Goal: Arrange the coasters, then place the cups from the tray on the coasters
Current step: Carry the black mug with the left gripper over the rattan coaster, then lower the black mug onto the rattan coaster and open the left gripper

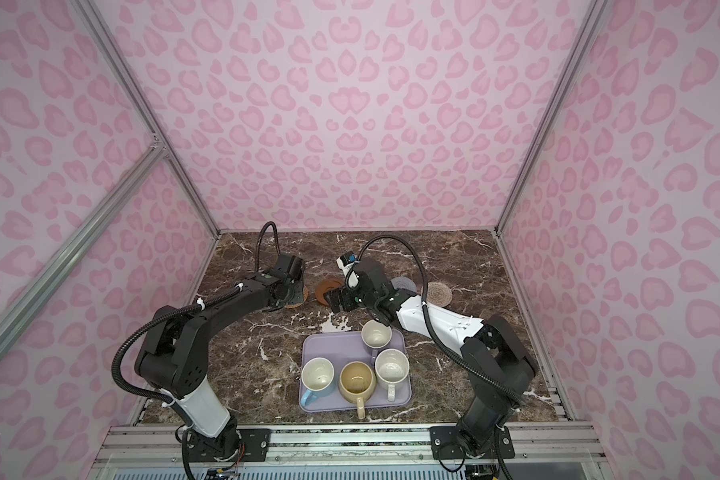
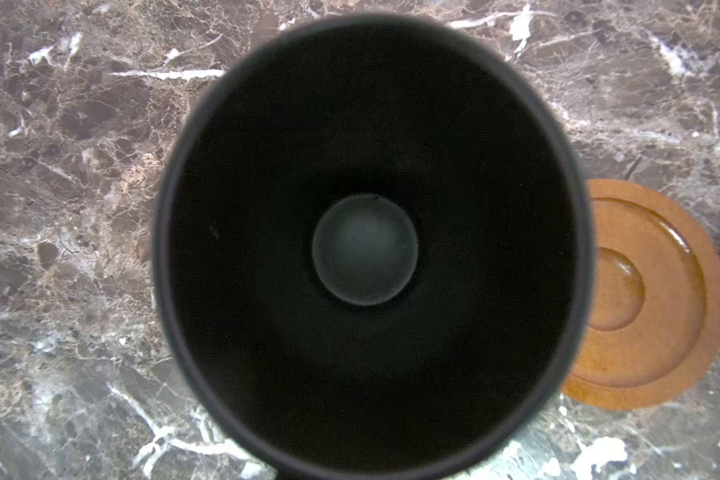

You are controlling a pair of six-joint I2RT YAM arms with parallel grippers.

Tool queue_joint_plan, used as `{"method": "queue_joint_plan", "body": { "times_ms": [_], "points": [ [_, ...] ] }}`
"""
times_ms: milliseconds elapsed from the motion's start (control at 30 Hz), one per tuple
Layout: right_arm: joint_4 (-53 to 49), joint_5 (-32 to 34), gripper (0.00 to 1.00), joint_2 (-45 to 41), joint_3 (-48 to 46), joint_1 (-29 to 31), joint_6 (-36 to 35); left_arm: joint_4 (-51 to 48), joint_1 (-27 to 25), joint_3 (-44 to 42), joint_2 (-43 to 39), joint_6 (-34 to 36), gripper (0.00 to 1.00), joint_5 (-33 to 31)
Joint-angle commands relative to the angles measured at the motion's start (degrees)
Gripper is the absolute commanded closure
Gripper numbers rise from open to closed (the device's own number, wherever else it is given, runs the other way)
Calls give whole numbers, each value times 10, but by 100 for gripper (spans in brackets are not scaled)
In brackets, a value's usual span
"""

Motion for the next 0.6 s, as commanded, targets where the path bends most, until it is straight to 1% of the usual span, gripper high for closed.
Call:
{"method": "queue_joint_plan", "body": {
  "times_ms": [0,133,300,333,367,400,500,567],
  "points": [
    [5,-1,1,-4,-3,0,-4,25,1,-10,-8,-9,99,-16],
    [8,-2,1,-10,-3,0,3,-3,1,5,7,-15,95,-21],
    [5,0,1,-23,-4,1,7,-27,1,11,9,-21,69,-41],
    [4,4,1,-26,-5,1,8,-32,0,14,10,-19,65,-41],
    [5,6,1,-30,-8,1,9,-34,1,16,8,-19,57,-38],
    [7,10,1,-34,-11,1,10,-34,1,18,7,-18,52,-36],
    [20,14,1,-47,-24,1,14,-42,1,26,4,-17,46,-37],
    [13,15,1,-55,-25,1,10,-52,1,33,3,-18,35,-44]
  ]
}}
